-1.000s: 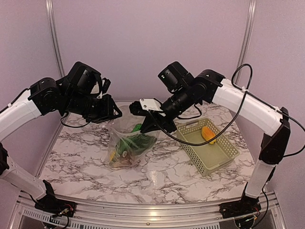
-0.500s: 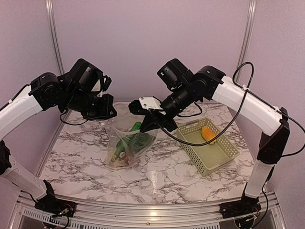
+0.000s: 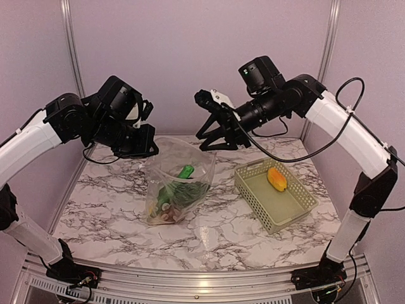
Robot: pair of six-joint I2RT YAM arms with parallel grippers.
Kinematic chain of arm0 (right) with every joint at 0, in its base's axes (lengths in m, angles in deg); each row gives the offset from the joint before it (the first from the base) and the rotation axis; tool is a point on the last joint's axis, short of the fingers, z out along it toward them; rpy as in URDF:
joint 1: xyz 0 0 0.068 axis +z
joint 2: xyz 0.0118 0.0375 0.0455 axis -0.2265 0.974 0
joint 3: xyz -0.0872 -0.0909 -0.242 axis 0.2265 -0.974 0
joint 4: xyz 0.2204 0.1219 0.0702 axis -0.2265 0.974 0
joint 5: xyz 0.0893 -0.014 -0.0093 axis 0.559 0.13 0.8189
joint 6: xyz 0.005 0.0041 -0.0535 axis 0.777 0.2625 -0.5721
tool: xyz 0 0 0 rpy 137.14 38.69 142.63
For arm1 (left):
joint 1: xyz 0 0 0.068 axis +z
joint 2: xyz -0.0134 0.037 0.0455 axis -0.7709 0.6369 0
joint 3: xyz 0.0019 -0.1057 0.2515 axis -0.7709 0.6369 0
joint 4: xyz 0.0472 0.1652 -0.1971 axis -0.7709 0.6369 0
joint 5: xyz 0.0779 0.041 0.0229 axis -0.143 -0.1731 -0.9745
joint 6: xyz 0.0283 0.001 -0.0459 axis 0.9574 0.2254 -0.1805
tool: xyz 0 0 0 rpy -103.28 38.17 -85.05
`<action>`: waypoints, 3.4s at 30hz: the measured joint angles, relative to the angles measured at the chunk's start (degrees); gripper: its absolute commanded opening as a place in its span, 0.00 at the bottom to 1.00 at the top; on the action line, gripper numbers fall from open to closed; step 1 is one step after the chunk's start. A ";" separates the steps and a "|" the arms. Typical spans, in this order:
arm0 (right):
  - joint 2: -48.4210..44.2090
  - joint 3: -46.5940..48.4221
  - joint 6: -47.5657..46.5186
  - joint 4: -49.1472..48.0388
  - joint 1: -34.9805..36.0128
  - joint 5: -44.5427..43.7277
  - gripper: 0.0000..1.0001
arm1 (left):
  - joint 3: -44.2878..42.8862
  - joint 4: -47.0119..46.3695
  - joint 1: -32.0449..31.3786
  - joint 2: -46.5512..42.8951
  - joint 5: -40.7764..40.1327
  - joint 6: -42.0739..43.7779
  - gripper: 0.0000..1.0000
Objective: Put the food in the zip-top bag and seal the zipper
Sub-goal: Adjust the zipper food storage bag at the center of the board, then adjust the fake vegetable in the bin.
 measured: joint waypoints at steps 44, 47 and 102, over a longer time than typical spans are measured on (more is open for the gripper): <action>4.00 -38.73 15.74 -15.63 -35.43 -10.73 0.28 | 1.97 -1.95 2.49 0.83 -4.09 -2.95 0.00; 4.87 -40.22 17.51 -17.44 -34.95 -11.91 0.30 | 1.92 -1.18 2.64 0.83 -4.68 -4.66 0.01; 9.22 -35.23 16.81 -15.32 -31.39 -14.38 0.37 | 6.56 -0.20 3.39 -6.12 -9.90 -6.19 0.02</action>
